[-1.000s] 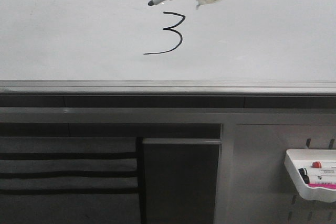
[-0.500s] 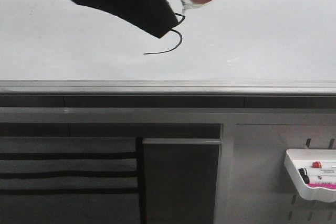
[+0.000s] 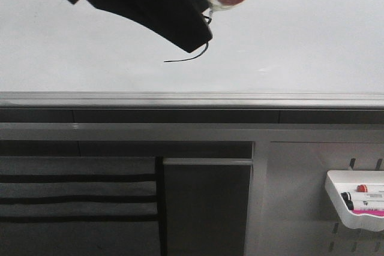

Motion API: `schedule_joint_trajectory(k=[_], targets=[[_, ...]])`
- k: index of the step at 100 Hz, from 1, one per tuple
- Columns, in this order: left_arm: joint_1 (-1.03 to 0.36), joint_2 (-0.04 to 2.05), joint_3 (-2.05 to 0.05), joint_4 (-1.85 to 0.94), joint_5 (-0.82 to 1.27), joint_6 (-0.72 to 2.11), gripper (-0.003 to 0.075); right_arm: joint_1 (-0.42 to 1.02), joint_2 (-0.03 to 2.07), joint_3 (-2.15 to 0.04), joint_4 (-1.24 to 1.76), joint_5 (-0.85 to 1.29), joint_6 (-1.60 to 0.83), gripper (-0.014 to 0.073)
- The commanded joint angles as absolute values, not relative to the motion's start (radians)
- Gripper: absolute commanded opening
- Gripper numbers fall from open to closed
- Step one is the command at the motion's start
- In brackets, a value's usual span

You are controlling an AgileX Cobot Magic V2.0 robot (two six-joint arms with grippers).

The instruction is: Write number 3 on whiteboard

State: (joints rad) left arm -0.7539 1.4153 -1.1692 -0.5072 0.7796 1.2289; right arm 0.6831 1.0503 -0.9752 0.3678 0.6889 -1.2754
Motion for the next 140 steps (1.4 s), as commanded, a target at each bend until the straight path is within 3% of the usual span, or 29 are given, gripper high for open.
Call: schedule_joint_trajectory(k=[1, 29, 62, 82, 109, 140], targets=[[-0.772, 1.386, -1.205, -0.542, 0.755, 1.236, 0.0266, 0.682, 1.033, -1.000, 0.380, 0.641, -1.285, 0.0020], [-0.778, 1.386, -1.207, -0.540, 0.751, 1.261, 0.0148, 0.682, 1.033, -1.000, 0.380, 0.641, -1.285, 0.0020], [-0.778, 1.386, -1.207, -0.536, 0.751, 1.261, 0.0073, 0.682, 1.033, -1.000, 0.380, 0.643, -1.285, 0.0020], [-0.778, 1.376, -1.207, -0.515, 0.755, 1.261, 0.0077, 0.682, 1.033, -1.000, 0.380, 0.645, -1.285, 0.0020], [-0.778, 1.326, -1.207, -0.516, 0.753, 1.261, 0.0218, 0.682, 1.033, -1.000, 0.380, 0.645, -1.285, 0.0020], [-0.778, 1.330, -1.207, -0.516, 0.755, 1.261, 0.0219, 0.682, 1.033, -1.000, 0.380, 0.646, -1.285, 0.0020]])
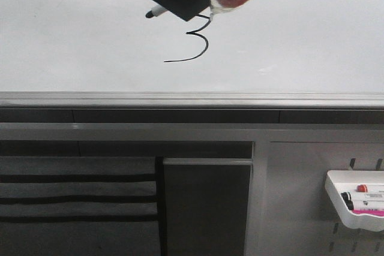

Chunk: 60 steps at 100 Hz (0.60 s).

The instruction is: Write number 3 on whiteboard

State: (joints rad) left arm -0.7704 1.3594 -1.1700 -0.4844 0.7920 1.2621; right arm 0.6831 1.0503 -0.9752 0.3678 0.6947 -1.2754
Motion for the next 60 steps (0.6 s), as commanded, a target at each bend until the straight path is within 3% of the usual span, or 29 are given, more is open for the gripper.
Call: schedule_joint_trajectory(k=[1, 10, 32, 60], targets=[[-0.778, 1.330, -1.207, -0.516, 0.755, 1.261, 0.0219, 0.682, 1.033, -1.000, 0.380, 0.646, -1.285, 0.0020], [-0.778, 1.330, -1.207, -0.516, 0.755, 1.261, 0.0193, 0.682, 1.033, -1.000, 0.380, 0.646, -1.285, 0.0020], [-0.778, 1.330, -1.207, -0.516, 0.755, 1.261, 0.0023, 0.682, 1.033, -1.000, 0.392, 0.644, -1.285, 0.0020], [-0.778, 1.330, -1.207, -0.516, 0.755, 1.261, -0.0011, 0.682, 1.033, -1.000, 0.394, 0.646, -1.285, 0.0020]])
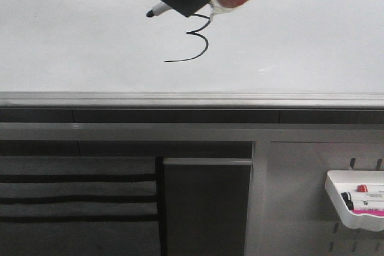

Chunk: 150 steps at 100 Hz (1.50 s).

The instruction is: Write number 3 on whiteboard

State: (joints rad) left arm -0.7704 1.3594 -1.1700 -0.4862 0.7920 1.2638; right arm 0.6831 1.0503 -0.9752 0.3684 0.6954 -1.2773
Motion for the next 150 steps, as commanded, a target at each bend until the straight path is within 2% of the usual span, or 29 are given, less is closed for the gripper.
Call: schedule_joint_trajectory(k=[1, 14, 19, 31, 38, 43, 68, 79, 94, 104, 122, 150], targets=[[-0.778, 1.330, -1.207, -0.516, 0.755, 1.261, -0.0011, 0.682, 1.033, -1.000, 0.394, 0.646, -1.285, 0.0020], [-0.778, 1.330, -1.207, -0.516, 0.755, 1.261, -0.0011, 0.682, 1.033, -1.000, 0.394, 0.657, -1.285, 0.0059], [-0.778, 1.330, -1.207, -0.516, 0.755, 1.259, -0.0011, 0.682, 1.033, -1.000, 0.394, 0.664, -1.285, 0.0122], [-0.778, 1.330, -1.207, -0.516, 0.744, 1.250, -0.0011, 0.682, 1.033, -1.000, 0.394, 0.659, -1.269, 0.0354], [-0.776, 1.330, -1.207, -0.516, 0.742, 1.239, -0.0011, 0.682, 1.025, -1.000, 0.394, 0.659, -1.253, 0.0441], [-0.776, 1.326, -1.207, -0.509, 0.738, 1.211, -0.0011, 0.669, 1.008, -1.006, 0.394, 0.654, -1.219, 0.0465], [-0.735, 1.276, -1.176, -0.276, 0.676, 0.890, -0.0011, 0.471, 0.851, -1.009, 0.351, 0.725, -0.945, 0.0460], [-0.644, 1.236, -1.103, -0.227, 0.593, 0.711, -0.0011, 0.357, 0.792, -1.009, 0.339, 0.788, -0.858, 0.0460], [-0.484, 1.209, -0.983, -0.229, 0.371, 0.476, -0.0011, 0.256, 0.760, -1.009, 0.339, 0.873, -0.825, 0.0460], [-0.379, 1.214, -0.913, -0.242, 0.231, 0.352, -0.0011, 0.241, 0.760, -1.009, 0.339, 0.896, -0.825, 0.0460], [-0.273, 1.248, -0.824, -0.369, 0.000, 0.341, -0.0011, 0.241, 0.760, -1.002, 0.339, 0.902, -0.823, 0.0460], [-0.260, 1.344, -0.829, -0.369, -0.041, 0.341, -0.0011, 0.241, 0.760, -0.971, 0.339, 0.902, -0.823, 0.0460]])
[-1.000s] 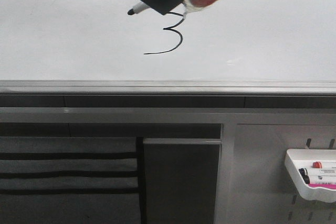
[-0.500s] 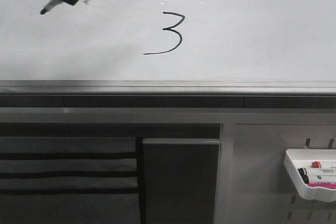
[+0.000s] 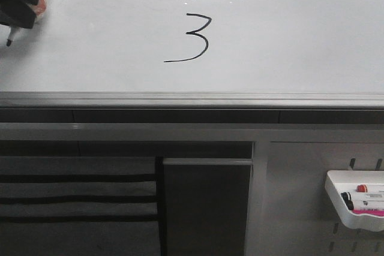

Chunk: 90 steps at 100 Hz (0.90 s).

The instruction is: Write number 3 on whiteboard

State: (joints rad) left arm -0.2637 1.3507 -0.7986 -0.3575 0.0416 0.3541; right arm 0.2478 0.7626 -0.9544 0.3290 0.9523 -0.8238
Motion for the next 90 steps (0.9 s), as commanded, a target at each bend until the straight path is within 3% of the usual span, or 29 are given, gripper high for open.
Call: schedule_joint_trajectory(k=[1, 29, 53, 90], targets=[[-0.260, 1.345, -0.829, -0.369, -0.041, 0.341, -0.0011, 0.241, 0.760, -0.970, 0.339, 0.902, -0.823, 0.0460], [-0.260, 1.355, -0.829, -0.369, -0.038, 0.341, 0.0003, 0.241, 0.760, -0.965, 0.341, 0.900, -0.823, 0.0460], [-0.260, 1.355, -0.829, -0.391, -0.049, 0.341, 0.0100, 0.241, 0.760, -0.965, 0.343, 0.900, -0.823, 0.0460], [-0.260, 1.355, -0.829, -0.413, -0.069, 0.341, 0.0106, 0.241, 0.760, -0.965, 0.343, 0.902, -0.823, 0.0460]])
